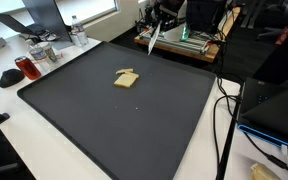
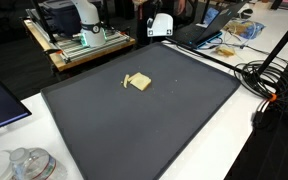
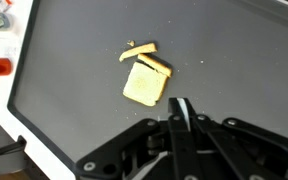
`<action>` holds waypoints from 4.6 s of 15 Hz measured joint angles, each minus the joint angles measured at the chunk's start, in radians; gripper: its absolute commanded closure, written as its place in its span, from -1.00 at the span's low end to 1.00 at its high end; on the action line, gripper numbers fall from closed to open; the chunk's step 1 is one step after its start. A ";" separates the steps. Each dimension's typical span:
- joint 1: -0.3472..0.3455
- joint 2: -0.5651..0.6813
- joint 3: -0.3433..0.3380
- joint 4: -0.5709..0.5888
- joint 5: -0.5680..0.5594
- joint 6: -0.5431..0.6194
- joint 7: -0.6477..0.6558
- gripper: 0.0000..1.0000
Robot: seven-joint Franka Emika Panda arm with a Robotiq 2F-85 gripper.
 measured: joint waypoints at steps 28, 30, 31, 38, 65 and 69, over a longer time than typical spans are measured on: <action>0.253 0.544 -0.170 0.509 -0.129 -0.252 0.588 0.98; 0.251 0.562 -0.178 0.546 -0.131 -0.277 0.529 0.98; 0.247 0.567 -0.184 0.564 -0.131 -0.288 0.488 0.98; 0.163 0.570 -0.231 0.622 -0.131 -0.271 0.180 0.98; -0.151 0.596 -0.254 0.660 0.271 -0.176 -0.516 0.98; -0.222 0.597 -0.260 0.653 0.364 -0.172 -0.584 0.98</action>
